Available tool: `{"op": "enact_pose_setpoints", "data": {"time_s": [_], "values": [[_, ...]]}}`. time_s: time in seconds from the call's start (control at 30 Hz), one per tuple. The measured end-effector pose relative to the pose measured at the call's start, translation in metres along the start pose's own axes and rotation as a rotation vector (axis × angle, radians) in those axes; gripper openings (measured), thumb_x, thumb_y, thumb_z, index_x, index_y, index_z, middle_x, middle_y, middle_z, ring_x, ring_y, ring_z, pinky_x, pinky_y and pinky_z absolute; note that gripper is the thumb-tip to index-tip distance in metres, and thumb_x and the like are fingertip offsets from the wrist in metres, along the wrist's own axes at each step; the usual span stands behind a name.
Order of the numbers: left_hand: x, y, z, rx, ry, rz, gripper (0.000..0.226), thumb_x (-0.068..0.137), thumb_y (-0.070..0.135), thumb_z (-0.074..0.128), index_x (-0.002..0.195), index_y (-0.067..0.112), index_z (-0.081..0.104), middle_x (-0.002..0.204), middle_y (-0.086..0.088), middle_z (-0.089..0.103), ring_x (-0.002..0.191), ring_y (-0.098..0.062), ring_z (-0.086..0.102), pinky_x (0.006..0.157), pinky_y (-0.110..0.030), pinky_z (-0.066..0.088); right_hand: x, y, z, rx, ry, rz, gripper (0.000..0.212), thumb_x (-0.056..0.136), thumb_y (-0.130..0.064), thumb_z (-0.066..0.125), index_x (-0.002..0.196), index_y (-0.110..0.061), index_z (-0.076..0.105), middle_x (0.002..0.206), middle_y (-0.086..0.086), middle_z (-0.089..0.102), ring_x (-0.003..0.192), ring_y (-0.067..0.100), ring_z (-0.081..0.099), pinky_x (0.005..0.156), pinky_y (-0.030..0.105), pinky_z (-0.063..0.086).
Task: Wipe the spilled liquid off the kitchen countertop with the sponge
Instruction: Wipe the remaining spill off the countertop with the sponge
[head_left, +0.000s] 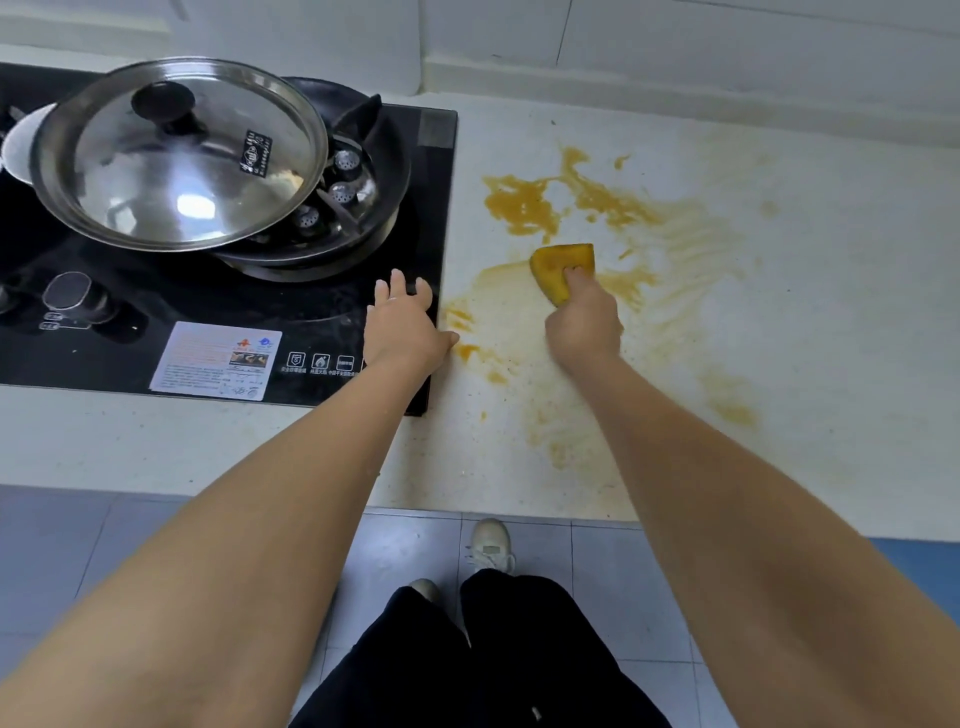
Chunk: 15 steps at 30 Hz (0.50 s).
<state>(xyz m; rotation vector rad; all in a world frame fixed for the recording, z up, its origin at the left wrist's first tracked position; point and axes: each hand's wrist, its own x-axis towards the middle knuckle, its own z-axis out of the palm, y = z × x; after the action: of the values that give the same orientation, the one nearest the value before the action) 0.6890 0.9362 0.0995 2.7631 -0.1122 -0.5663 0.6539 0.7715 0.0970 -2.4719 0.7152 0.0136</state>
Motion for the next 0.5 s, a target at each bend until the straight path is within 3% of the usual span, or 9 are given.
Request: {"op": "enact_pose_setpoints", "data": {"time_s": [0.1,0.17,0.2,0.27,0.33,0.4,0.5], "values": [[0.001,0.001,0.0,0.002,0.005,-0.007,0.076,0.093,0.036,0.056,0.151,0.013,0.013,0.159,-0.011,-0.003,0.146,-0.028,-0.006,0.118,-0.041,0.007,-0.025,-0.012,0.019,0.002,-0.101,-0.245,0.058,0.085,0.01,0.038,0.141,-0.006,0.033,0.149,0.01,0.032,0.138,0.026,0.027,0.112,0.031,0.023],[0.0,0.002,0.001,0.001,0.001,-0.01,0.076,0.093,0.036,0.056,0.151,0.013,0.013,0.159,-0.011,-0.003,0.146,-0.028,-0.006,0.118,-0.04,0.007,-0.036,-0.01,0.033,-0.026,-0.166,-0.416,0.062,0.084,0.01,0.038,0.142,-0.011,0.032,0.152,0.005,0.028,0.141,0.021,0.021,0.115,0.031,0.017],[0.0,0.002,0.0,0.001,-0.002,-0.01,0.076,0.093,0.036,0.056,0.151,0.014,0.013,0.159,-0.011,-0.004,0.146,-0.028,-0.007,0.118,-0.04,0.007,-0.031,-0.007,0.028,-0.018,-0.16,-0.393,0.063,0.084,0.01,0.038,0.143,-0.015,0.033,0.151,0.004,0.03,0.139,0.022,0.026,0.113,0.032,0.023],[0.0,0.001,-0.001,0.006,-0.013,-0.004,0.076,0.093,0.035,0.056,0.151,0.014,0.012,0.159,-0.01,-0.005,0.147,-0.027,-0.007,0.119,-0.04,0.008,-0.009,0.004,0.009,0.028,-0.062,-0.14,0.061,0.084,0.008,0.037,0.139,-0.018,0.037,0.142,0.007,0.042,0.127,0.027,0.043,0.097,0.034,0.039],[0.0,0.0,0.0,0.009,-0.013,-0.004,0.076,0.093,0.035,0.056,0.151,0.014,0.012,0.159,-0.01,-0.005,0.147,-0.027,-0.007,0.118,-0.04,0.008,0.007,0.011,-0.006,-0.064,0.033,0.026,0.054,0.084,0.004,0.039,0.135,-0.013,0.038,0.137,0.01,0.043,0.124,0.03,0.044,0.094,0.036,0.041],[0.001,0.003,0.001,0.019,0.0,-0.017,0.076,0.093,0.037,0.055,0.151,0.013,0.012,0.159,-0.011,-0.004,0.146,-0.028,-0.006,0.118,-0.04,0.008,0.0,0.004,0.003,-0.133,0.033,-0.101,0.053,0.082,0.003,0.041,0.134,-0.008,0.041,0.142,0.01,0.04,0.131,0.029,0.037,0.105,0.037,0.034],[0.003,0.009,0.002,0.015,0.008,-0.052,0.077,0.093,0.038,0.055,0.151,0.012,0.012,0.159,-0.011,-0.003,0.146,-0.029,-0.005,0.118,-0.041,0.008,-0.026,-0.005,0.033,-0.096,-0.101,-0.42,0.055,0.086,0.003,0.04,0.139,-0.011,0.039,0.149,0.006,0.034,0.14,0.023,0.024,0.115,0.031,0.015]]}}
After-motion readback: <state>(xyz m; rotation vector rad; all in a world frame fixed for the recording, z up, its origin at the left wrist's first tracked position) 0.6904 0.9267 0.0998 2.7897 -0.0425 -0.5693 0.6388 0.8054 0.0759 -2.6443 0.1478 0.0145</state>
